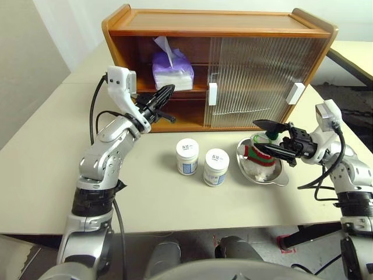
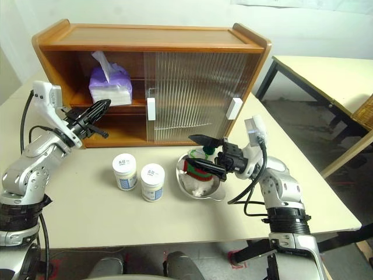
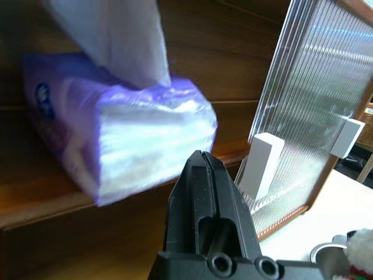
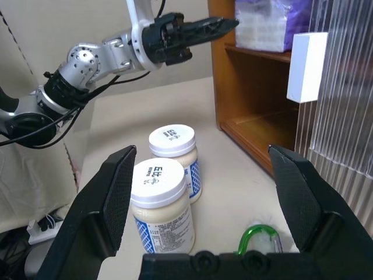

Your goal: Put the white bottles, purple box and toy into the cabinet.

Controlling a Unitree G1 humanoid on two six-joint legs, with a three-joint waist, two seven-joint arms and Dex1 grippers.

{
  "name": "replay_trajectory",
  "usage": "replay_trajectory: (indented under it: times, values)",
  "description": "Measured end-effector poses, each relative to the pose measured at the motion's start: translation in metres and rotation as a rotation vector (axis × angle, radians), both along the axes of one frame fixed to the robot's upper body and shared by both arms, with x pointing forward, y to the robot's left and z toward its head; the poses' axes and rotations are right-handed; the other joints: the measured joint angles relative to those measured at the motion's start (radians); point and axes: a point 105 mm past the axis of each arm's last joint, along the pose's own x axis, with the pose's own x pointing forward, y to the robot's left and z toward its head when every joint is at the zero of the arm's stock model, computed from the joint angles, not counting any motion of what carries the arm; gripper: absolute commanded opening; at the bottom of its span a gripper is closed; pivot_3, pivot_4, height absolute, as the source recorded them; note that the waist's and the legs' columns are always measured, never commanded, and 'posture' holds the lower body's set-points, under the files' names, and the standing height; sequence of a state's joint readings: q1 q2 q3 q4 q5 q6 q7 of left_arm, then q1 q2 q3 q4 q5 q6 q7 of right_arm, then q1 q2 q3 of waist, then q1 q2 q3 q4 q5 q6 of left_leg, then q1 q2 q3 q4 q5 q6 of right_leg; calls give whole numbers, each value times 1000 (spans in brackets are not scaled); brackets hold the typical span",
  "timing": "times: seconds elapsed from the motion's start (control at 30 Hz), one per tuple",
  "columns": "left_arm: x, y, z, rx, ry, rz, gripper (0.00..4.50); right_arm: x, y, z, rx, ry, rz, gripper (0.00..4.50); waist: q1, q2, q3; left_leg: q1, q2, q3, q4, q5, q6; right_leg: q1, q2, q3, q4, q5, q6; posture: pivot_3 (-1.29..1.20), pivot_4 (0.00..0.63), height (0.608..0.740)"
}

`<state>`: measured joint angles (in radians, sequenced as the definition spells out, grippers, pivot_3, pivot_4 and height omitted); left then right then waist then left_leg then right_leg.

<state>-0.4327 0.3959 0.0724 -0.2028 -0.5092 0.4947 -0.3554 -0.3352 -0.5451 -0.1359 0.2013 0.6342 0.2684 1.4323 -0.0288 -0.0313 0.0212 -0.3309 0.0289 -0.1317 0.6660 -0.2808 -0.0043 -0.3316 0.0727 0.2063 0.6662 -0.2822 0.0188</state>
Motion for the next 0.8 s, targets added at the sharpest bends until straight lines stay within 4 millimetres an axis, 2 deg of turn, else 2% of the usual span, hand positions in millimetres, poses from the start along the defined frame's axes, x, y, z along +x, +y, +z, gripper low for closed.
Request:
replay_trajectory:
  times: [0.13, 0.3, 0.43, 0.8]
  values:
    - [13, 7, -8, 3, 27, 59, 22, 0, 0, -1, 0, 4, -9, 4500, -1, 0, 0, 0, 0, 0, 0, 0, 0, 0, 0, 0, 0, 0, 0, -66, 0, 740]
    - [32, 9, 0, 29, -9, 109, 22, 0, 1, 0, -1, 5, -7, 4500, -1, 0, 0, 0, 0, 0, 0, 0, 0, 1, 0, 0, 0, 0, 0, -69, 0, 740]
    - [45, 6, -6, 38, 9, 147, 22, -1, 1, 0, 0, 7, -4, 4500, -1, 0, 0, 0, 0, 0, 0, 0, 0, 0, 0, 0, 0, -1, 1, -70, 0, 740]
    - [68, 5, -11, 59, 40, 232, 22, -2, 2, 2, -9, 1, -1, 4500, -3, 0, 0, 0, 0, 0, 1, 0, 1, 1, 0, 0, -1, -1, 2, -83, 0, 740]
